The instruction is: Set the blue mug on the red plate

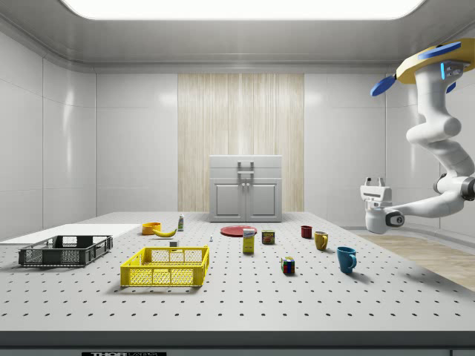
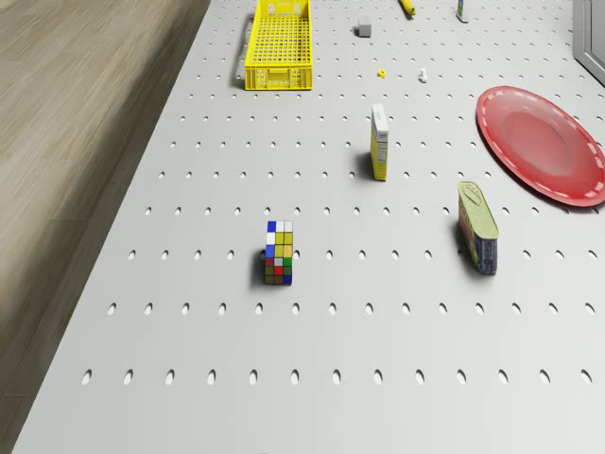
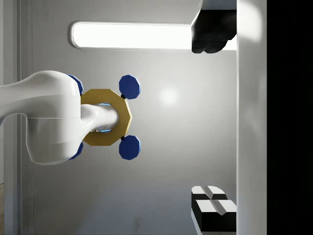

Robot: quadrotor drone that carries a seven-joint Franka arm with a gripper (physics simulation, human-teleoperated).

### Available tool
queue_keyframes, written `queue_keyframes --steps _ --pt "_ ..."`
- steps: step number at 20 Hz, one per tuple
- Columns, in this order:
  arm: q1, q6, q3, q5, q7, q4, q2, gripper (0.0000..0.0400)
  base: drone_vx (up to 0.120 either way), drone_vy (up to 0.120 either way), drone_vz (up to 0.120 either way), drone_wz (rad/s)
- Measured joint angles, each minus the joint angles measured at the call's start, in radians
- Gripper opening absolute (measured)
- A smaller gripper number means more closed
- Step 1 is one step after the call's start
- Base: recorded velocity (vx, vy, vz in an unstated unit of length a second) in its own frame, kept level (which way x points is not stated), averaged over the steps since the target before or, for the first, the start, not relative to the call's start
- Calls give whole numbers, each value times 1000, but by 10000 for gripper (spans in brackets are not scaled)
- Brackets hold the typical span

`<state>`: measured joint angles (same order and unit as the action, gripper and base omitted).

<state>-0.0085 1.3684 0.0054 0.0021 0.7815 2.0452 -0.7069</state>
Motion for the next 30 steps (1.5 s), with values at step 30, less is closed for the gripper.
queue_keyframes --steps 30 --pt "-39 25 125 -175 23 27 -19 400 104 11 0 0"
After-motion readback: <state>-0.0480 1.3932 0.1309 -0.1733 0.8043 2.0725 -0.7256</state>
